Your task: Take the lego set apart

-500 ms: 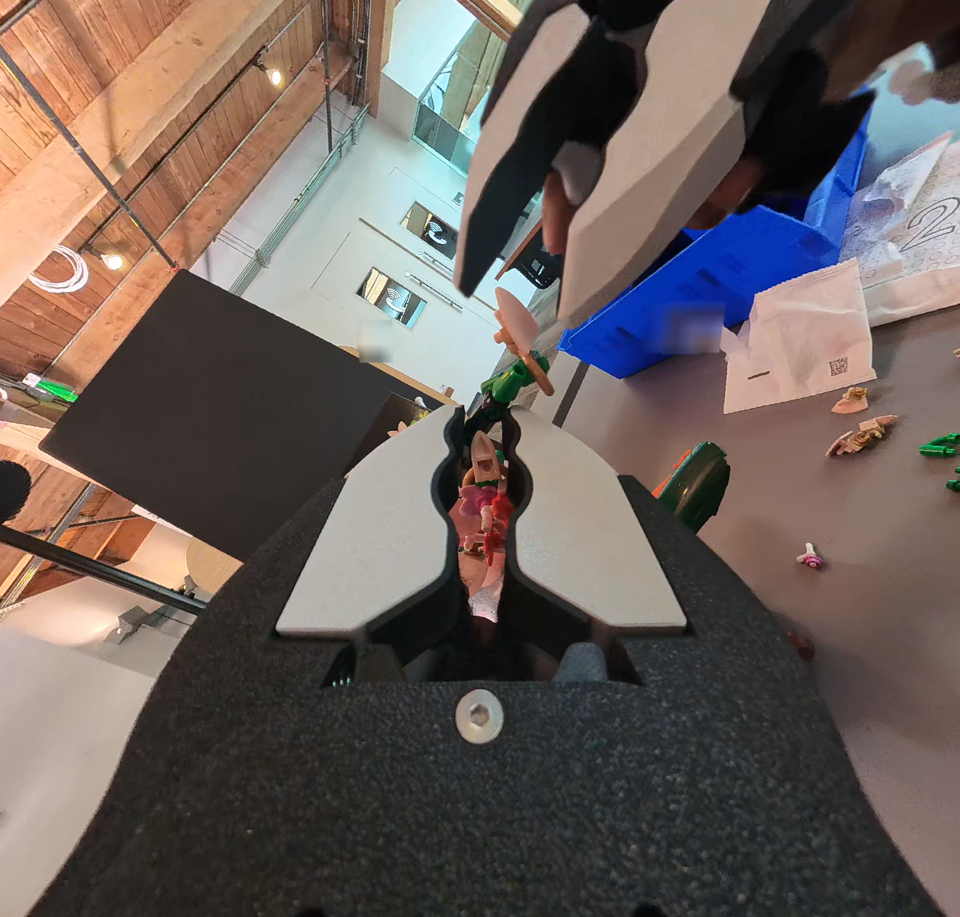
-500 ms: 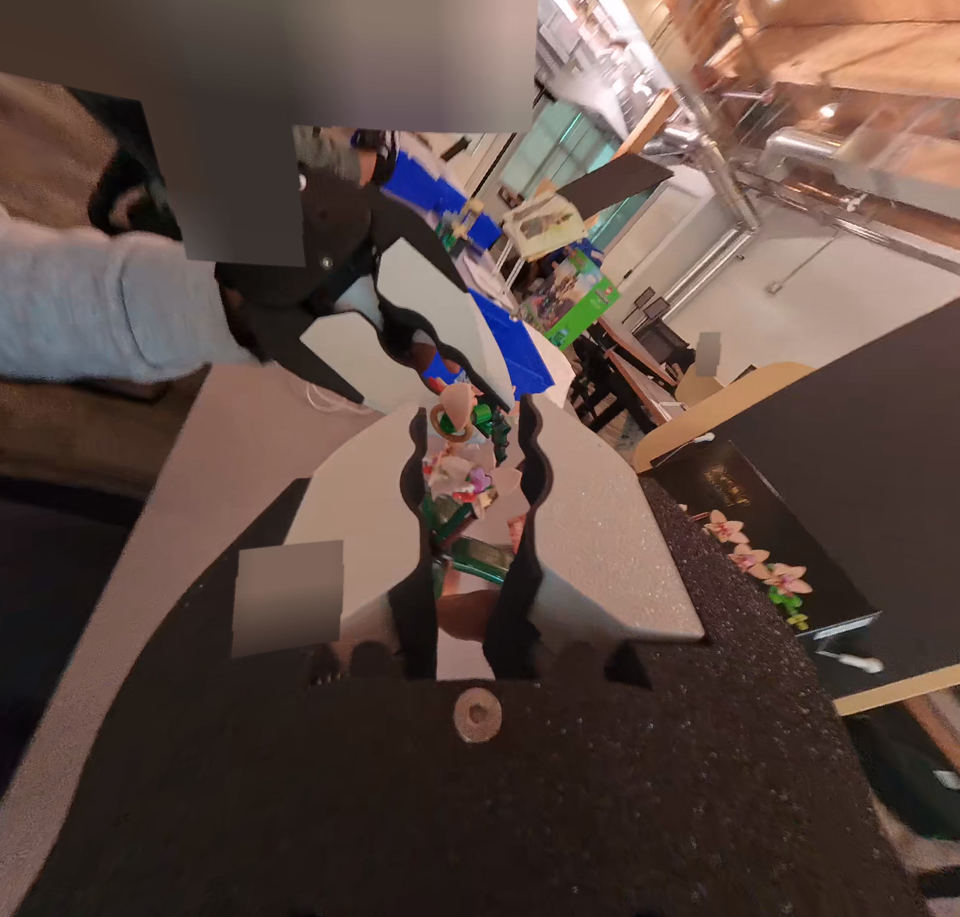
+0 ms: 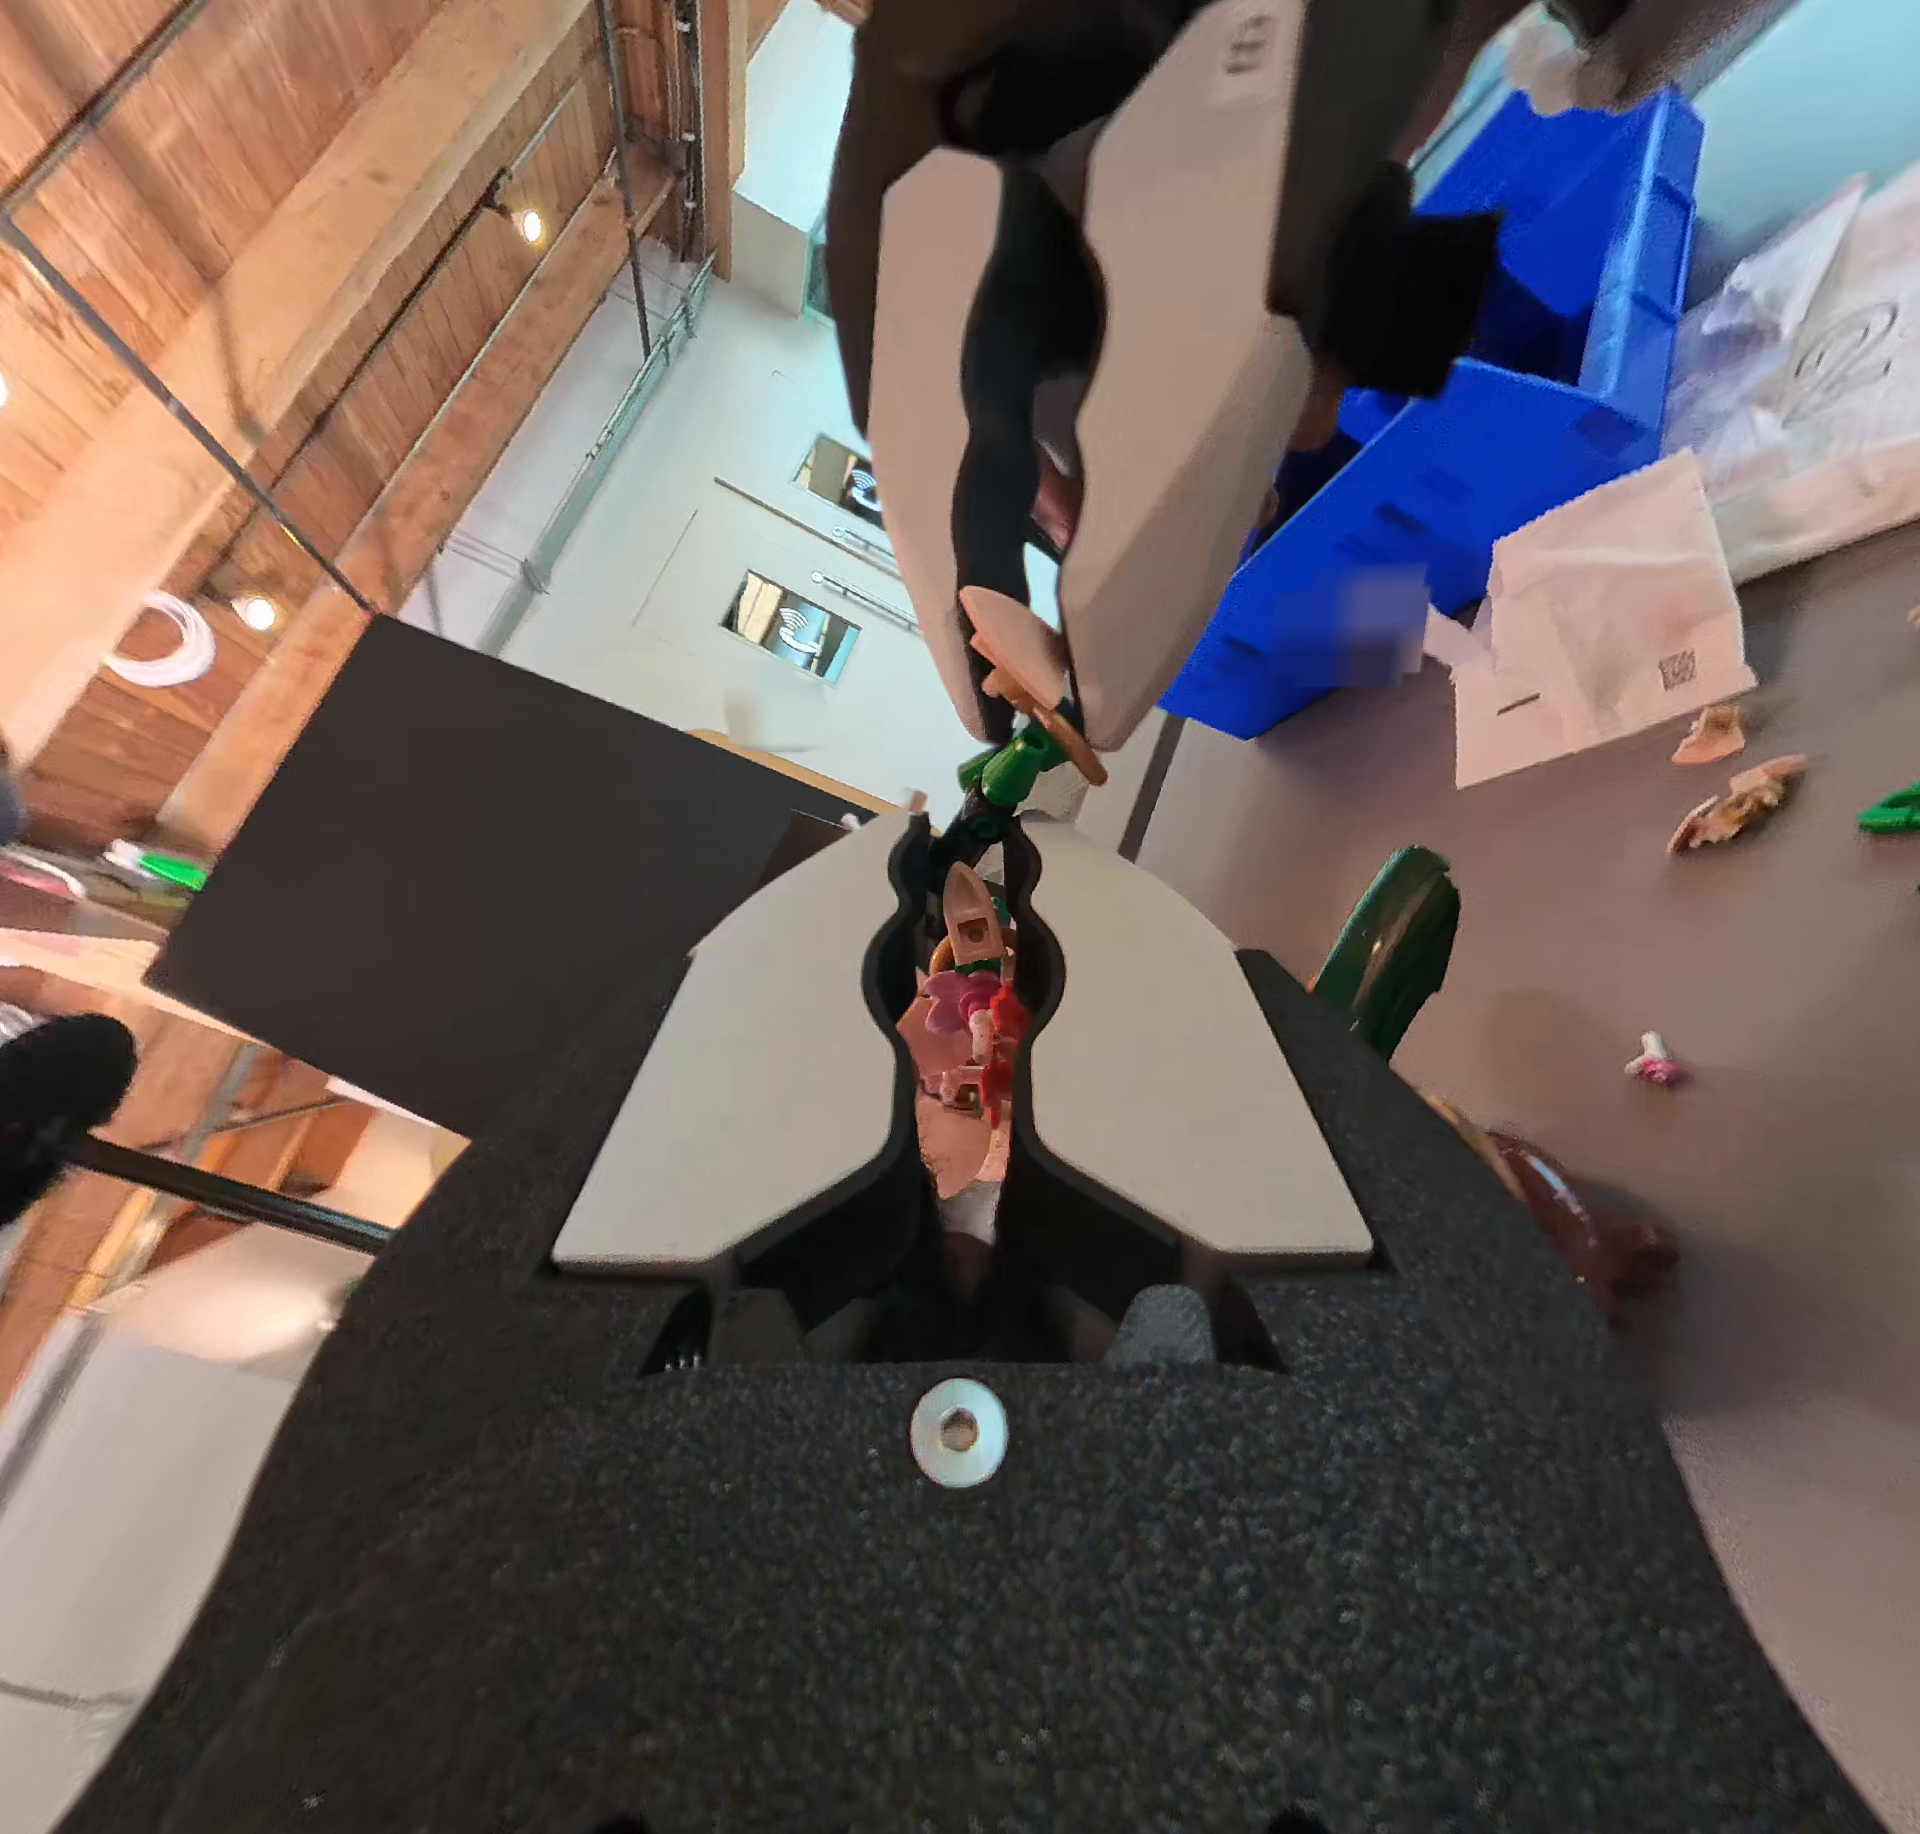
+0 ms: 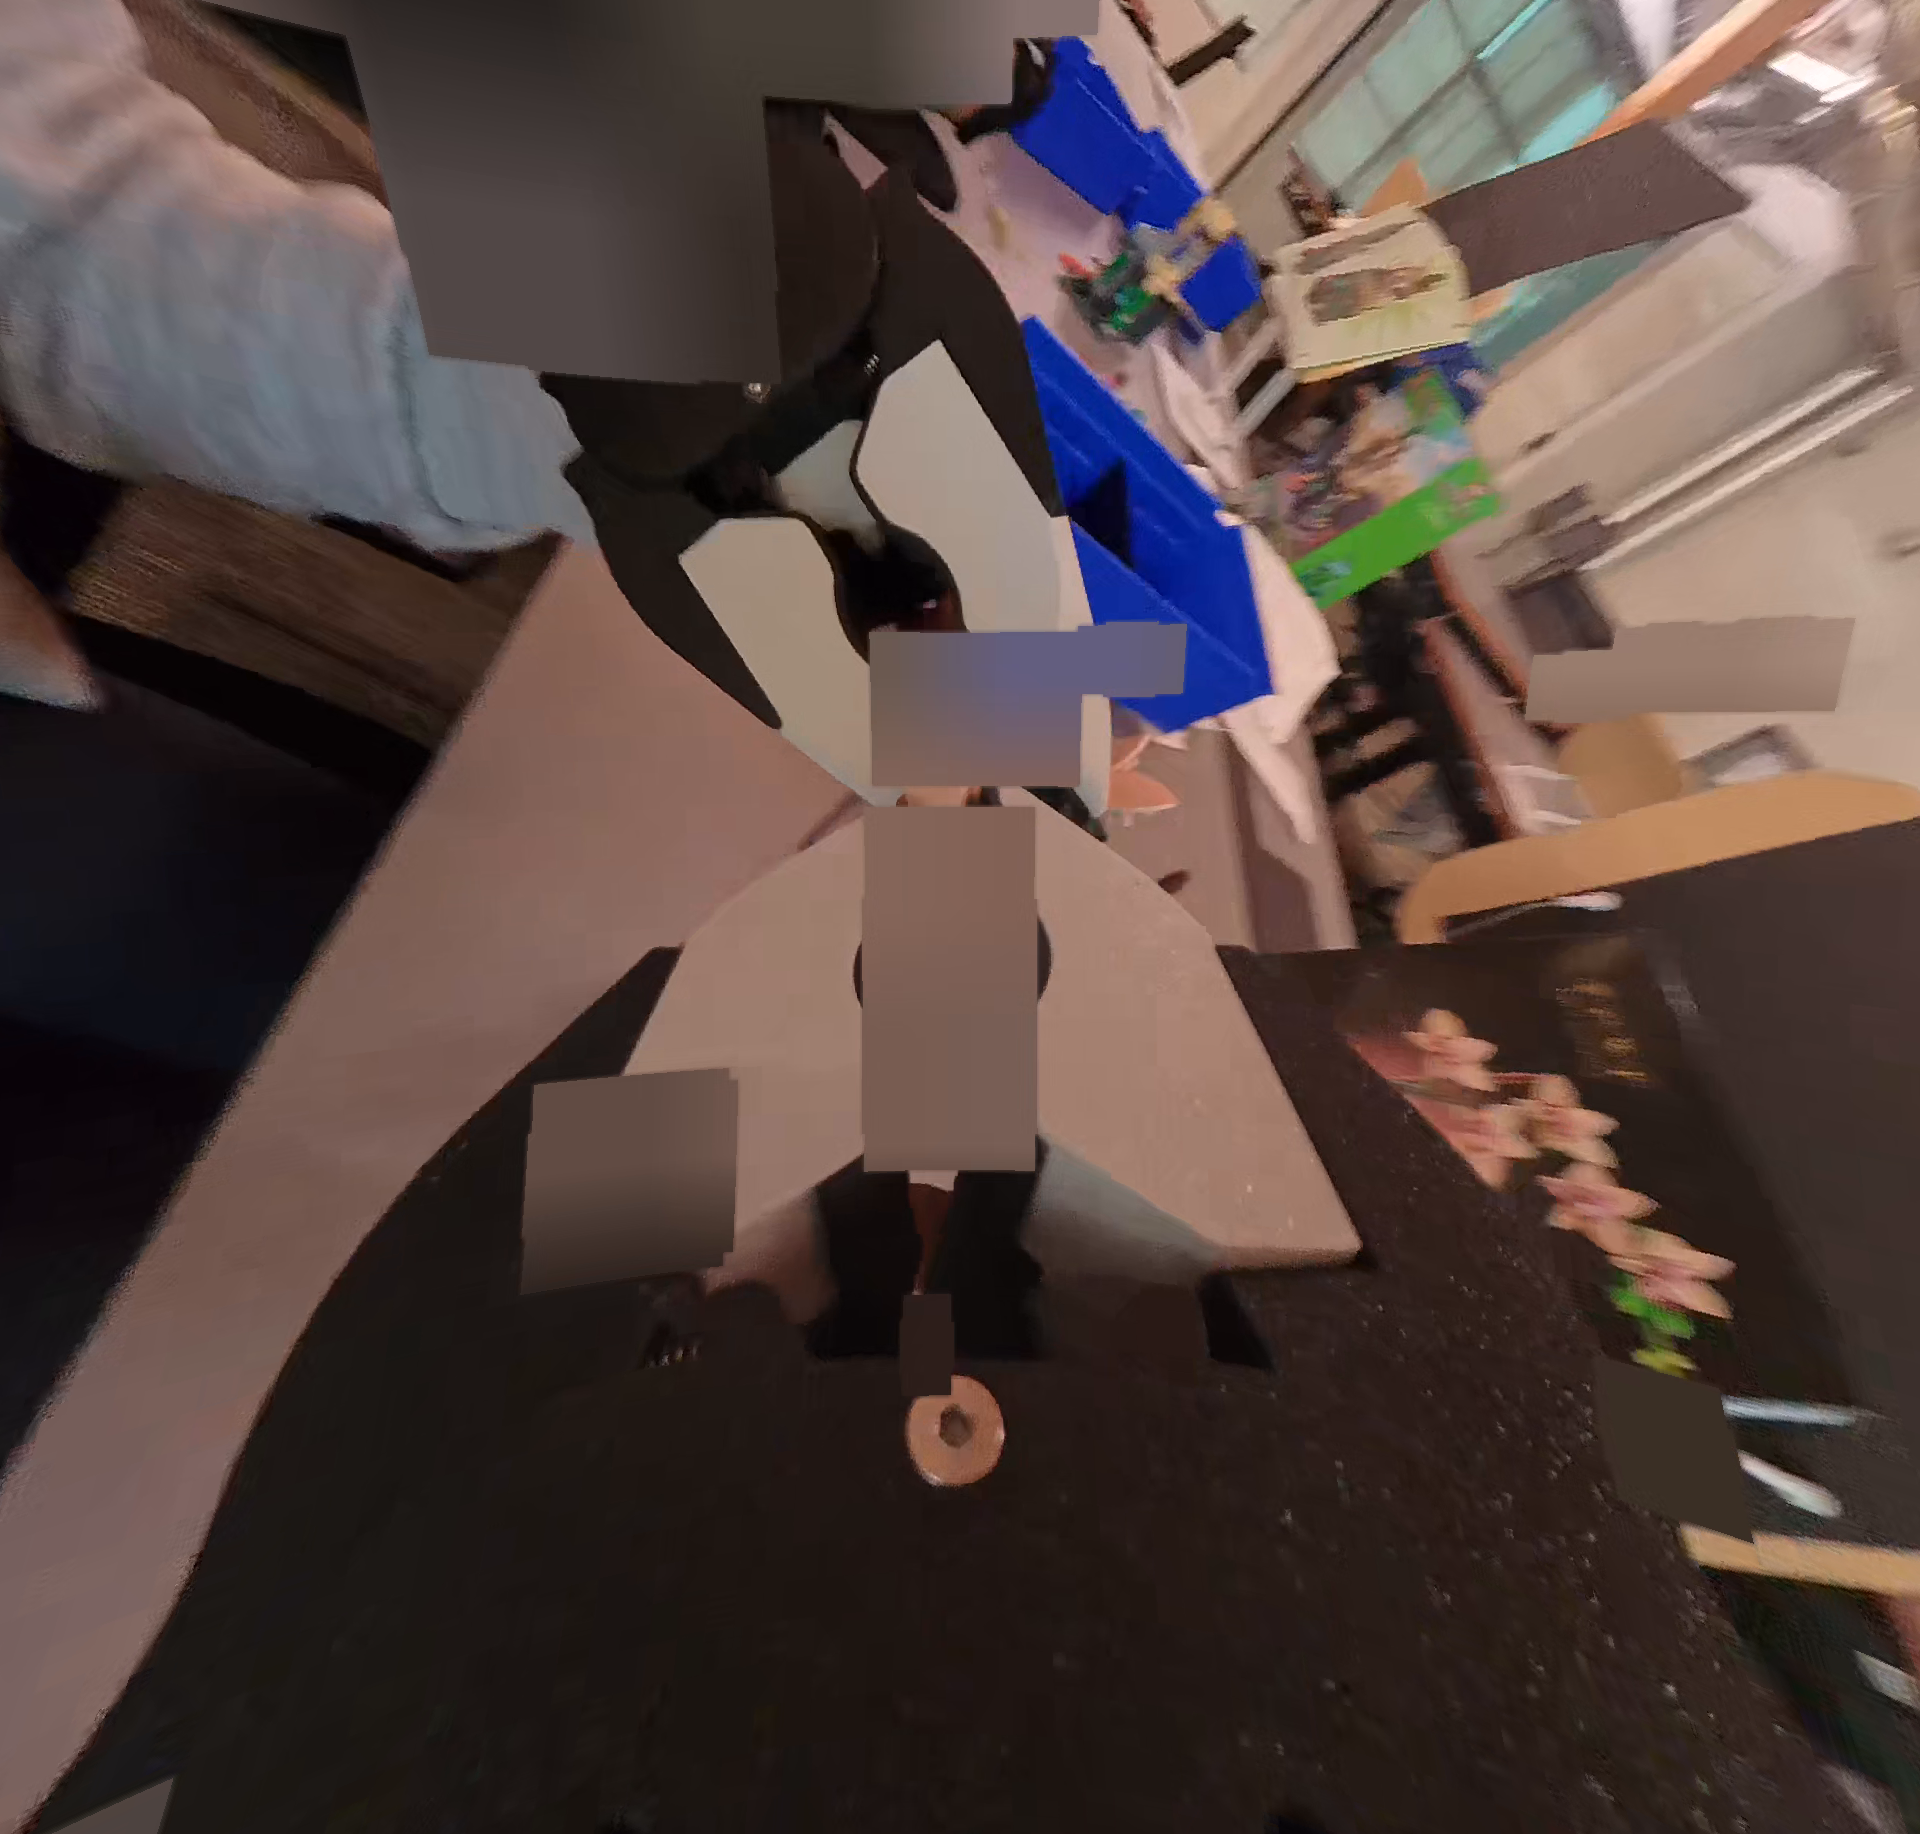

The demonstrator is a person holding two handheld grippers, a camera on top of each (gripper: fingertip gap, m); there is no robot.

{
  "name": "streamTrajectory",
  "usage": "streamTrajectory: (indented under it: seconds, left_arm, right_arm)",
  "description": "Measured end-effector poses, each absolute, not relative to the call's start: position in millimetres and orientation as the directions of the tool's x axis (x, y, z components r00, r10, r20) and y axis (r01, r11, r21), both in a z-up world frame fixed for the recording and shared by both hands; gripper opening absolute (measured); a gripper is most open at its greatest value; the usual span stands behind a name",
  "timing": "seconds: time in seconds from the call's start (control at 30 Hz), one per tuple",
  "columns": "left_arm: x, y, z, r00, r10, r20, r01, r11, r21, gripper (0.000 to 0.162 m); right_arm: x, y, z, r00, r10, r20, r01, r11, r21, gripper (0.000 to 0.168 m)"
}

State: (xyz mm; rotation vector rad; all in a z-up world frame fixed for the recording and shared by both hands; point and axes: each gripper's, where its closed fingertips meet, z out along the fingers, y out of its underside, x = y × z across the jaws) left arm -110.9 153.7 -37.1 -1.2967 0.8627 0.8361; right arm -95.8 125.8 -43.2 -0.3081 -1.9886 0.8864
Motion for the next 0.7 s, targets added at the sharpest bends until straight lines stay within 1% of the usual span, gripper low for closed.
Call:
streamTrajectory:
  seconds: [0.03,0.13,0.27,0.4,0.47,0.53,0.57,0.63,0.7]
  left_arm:
    - [-110,154,-38,0.412,0.045,-0.91,-0.909,0.084,-0.408,0.013]
    - [-109,155,-39,0.333,0.071,-0.94,-0.942,0.063,-0.329,0.024]
    - [-104,151,-30,0.293,0.128,-0.948,-0.955,0.093,-0.282,0.034]
    - [-97,152,-35,0.214,0.114,-0.97,-0.973,0.116,-0.201,0.034]
    - [-93,155,-38,0.21,0.107,-0.972,-0.971,0.137,-0.195,0.028]
    - [-93,156,-37,0.204,0.116,-0.972,-0.972,0.146,-0.186,0.027]
    - [-93,157,-37,0.218,0.11,-0.97,-0.969,0.146,-0.201,0.026]
    - [-96,158,-37,0.304,0.076,-0.95,-0.947,0.138,-0.291,0.024]
    - [-97,159,-37,0.353,0.053,-0.934,-0.93,0.133,-0.344,0.021]
  right_arm:
    - [-95,125,-44,-0.595,0.543,0.592,-0.114,0.673,-0.731,0.009]
    - [-95,127,-42,-0.661,0.564,0.495,-0.083,0.601,-0.795,0.008]
    - [-93,125,-43,-0.727,0.544,0.418,-0.048,0.568,-0.822,0.008]
    - [-92,122,-45,-0.765,0.512,0.39,-0.025,0.582,-0.813,0.009]
    - [-92,121,-45,-0.775,0.501,0.386,-0.021,0.591,-0.807,0.009]
    - [-92,122,-45,-0.778,0.494,0.388,-0.018,0.6,-0.8,0.009]
    - [-92,123,-44,-0.774,0.499,0.39,-0.017,0.6,-0.8,0.009]
    - [-94,124,-42,-0.745,0.516,0.423,-0.03,0.607,-0.794,0.008]
    - [-95,126,-39,-0.687,0.525,0.503,-0.074,0.638,-0.767,0.008]
